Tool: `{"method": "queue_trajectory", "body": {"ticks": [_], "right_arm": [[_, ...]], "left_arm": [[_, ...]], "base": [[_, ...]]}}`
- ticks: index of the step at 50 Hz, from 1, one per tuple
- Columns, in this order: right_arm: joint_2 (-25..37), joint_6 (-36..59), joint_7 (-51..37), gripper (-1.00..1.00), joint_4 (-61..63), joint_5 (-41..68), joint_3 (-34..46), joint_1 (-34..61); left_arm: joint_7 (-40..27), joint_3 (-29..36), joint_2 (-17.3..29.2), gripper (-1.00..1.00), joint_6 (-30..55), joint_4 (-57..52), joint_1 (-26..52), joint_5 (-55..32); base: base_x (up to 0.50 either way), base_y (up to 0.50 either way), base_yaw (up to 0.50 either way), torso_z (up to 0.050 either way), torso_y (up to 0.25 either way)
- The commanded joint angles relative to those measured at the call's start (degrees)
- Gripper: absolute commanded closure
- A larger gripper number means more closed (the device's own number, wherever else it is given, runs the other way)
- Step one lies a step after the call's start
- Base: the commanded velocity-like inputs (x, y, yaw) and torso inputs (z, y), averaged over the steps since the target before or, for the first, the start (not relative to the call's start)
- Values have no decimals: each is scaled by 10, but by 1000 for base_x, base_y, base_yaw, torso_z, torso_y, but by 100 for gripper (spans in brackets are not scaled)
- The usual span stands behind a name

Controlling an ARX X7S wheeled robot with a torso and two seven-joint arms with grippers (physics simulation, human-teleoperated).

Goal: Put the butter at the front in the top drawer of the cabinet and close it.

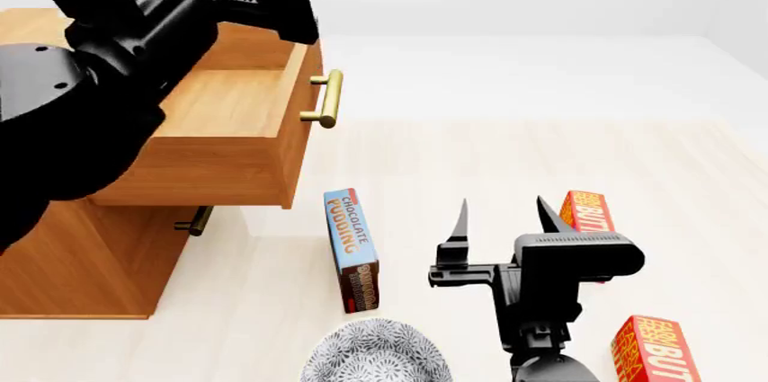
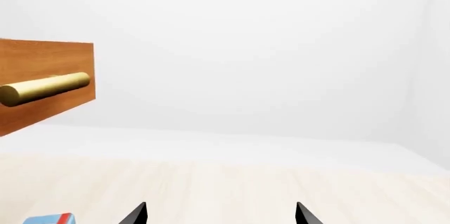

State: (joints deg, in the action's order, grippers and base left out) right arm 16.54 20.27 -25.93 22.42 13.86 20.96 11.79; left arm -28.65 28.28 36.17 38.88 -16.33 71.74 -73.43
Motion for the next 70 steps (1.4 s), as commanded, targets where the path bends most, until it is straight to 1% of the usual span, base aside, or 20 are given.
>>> {"method": "queue_trajectory", "body": {"ticks": [1,8,13,22,34,49,59,70], "right_arm": [[1,2,-3,-100,3,1,2,2],[3,-2,-4,-100,3,3,2,-1],[4,-2,-5,-100,2,3,3,0],[7,-3,-7,-100,5,2,5,-2],[8,18,-17,-100,13,10,0,0],[8,96,-41,-100,32,57,-35,9],[29,161,-53,-100,57,92,-69,16],[57,211,-60,-100,64,113,-99,33]], "left_arm": [[-34,-34,17,-100,-96,-102,-111,42],[-33,-49,24,-100,-143,-138,-184,56],[-36,-52,29,-100,-164,-166,-223,71],[-62,-71,42,-100,-188,-220,-272,52],[-87,-91,56,-100,-221,-273,-337,70],[-113,-107,79,-100,-230,-312,-366,73],[-112,-97,78,-100,-228,-314,-382,100],[-113,-96,79,-100,-231,-318,-391,105]], "base": [[0,0,0,0,0],[0,0,0,0,0],[0,0,0,0,0],[0,0,0,0,0],[0,0,0,0,0],[0,0,0,0,0],[0,0,0,0,0],[0,0,0,0,0]]}}
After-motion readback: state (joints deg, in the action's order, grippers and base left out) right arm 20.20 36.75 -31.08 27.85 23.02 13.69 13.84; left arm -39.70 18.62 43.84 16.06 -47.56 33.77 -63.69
